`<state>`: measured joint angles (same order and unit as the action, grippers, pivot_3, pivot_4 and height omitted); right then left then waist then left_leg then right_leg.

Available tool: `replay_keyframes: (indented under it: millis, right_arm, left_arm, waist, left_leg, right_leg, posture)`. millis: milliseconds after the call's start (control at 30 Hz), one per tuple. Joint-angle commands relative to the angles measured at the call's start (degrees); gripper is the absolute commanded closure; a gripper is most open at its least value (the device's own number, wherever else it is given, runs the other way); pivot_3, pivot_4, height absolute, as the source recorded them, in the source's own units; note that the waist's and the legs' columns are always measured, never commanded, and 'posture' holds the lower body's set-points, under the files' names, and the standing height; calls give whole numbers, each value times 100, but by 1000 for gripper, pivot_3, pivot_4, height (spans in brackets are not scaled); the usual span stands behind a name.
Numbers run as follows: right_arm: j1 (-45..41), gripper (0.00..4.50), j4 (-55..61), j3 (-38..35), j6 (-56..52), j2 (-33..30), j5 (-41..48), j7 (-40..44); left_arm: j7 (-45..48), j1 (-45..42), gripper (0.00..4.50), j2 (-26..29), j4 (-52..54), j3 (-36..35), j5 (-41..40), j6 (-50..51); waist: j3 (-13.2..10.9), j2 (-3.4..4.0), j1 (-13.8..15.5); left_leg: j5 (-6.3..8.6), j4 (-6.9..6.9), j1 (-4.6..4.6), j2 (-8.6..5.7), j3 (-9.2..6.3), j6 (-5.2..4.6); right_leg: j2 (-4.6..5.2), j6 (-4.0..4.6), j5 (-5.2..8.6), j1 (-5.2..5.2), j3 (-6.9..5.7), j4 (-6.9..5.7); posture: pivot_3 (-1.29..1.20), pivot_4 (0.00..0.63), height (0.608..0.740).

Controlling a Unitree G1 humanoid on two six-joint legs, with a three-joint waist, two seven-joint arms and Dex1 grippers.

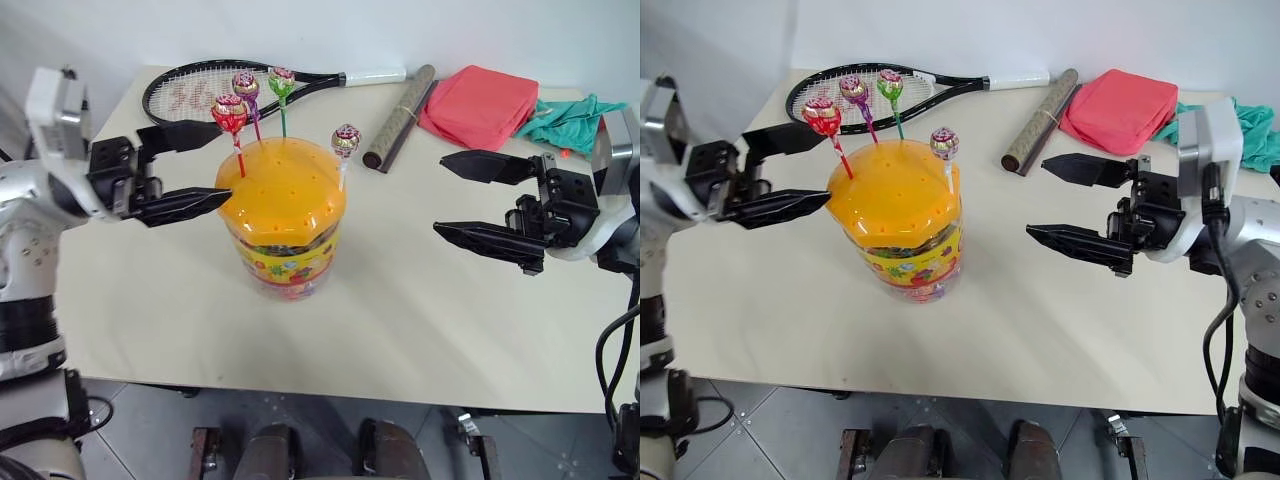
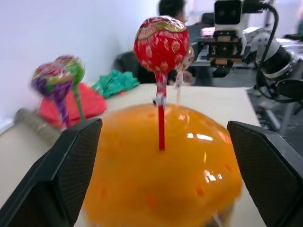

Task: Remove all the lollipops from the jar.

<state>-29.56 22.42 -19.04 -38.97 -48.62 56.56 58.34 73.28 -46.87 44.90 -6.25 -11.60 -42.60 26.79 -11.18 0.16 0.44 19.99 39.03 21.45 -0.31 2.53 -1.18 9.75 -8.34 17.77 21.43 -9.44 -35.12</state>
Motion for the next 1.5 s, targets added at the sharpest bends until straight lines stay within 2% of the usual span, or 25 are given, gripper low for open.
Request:
replay_keyframes:
  millis: [33,267,467,500,767,867,1067,1233,1367,1500]
  right_arm:
    - [143,0,291,-318,71,-23,149,-219]
    - [499,0,539,-563,132,-99,204,-430]
    - [660,0,630,-705,187,-129,213,-455]
    - [674,0,624,-712,221,-131,183,-440]
    - [587,0,447,-769,324,-280,174,-335]
    - [523,0,388,-778,312,-341,224,-284]
    - [447,0,174,-727,243,-497,297,27]
    - [296,0,-107,-528,374,-469,87,221]
    - [146,0,-241,-273,513,-304,-60,307]
    - [67,0,-281,-149,575,-196,-118,317]
  left_arm:
    - [333,-343,406,-137,-297,113,121,-282]
    - [480,-741,2451,-339,-643,247,349,-381]
    - [339,-1040,4305,-434,-511,207,265,-240]
    - [253,-1140,4451,-468,-477,165,209,-176]
    - [-702,-1889,4451,-619,-563,-133,303,-138]
    - [-1298,-2022,4451,-427,-492,-212,447,133]
    - [-3378,-2092,4451,404,-547,-271,1241,1797]
    - [-4448,-1973,4451,1093,-944,4,2095,2959]
    - [-4931,-1533,4451,1435,-1373,500,2745,3926]
    - [-4833,-1033,4451,1618,-1278,932,2943,4588]
  waist:
    - [0,0,-6]
    - [-1,-2,-39]
    - [-3,-5,-20]
    - [-4,-8,0]
    - [-10,-17,73]
    - [-10,-18,77]
    - [-13,-22,50]
    - [-15,-27,67]
    - [-16,-28,72]
    - [-29,-50,95]
  left_leg:
    - [0,0,1,0,5,0]
    - [0,-1,2,3,14,0]
    - [0,2,3,3,8,-1]
    - [0,5,5,3,8,-1]
    - [2,10,6,2,-11,-3]
    - [2,10,4,2,-12,-4]
    - [2,7,3,3,-16,-4]
    - [2,8,3,1,-18,-4]
    - [2,9,2,0,-16,-4]
    - [2,9,1,-1,-4,-3]
  right_leg:
    - [0,0,0,1,0,0]
    - [-4,0,0,4,1,-1]
    - [-3,0,0,4,4,-1]
    - [-4,0,0,4,4,-1]
    - [-3,-2,-1,4,9,-1]
    - [-3,-2,-1,4,11,-2]
    - [-4,-2,-1,7,12,-5]
    - [-4,-2,-1,7,15,-11]
    - [-4,-2,-1,9,19,-16]
    - [-6,-2,-1,12,25,-28]
  posture:
    - [0,150,740]
    - [0,150,740]
    - [0,150,740]
    - [0,150,740]
    - [0,150,740]
    - [0,150,740]
    - [0,150,740]
    - [0,150,740]
    - [0,150,740]
    - [0,150,740]
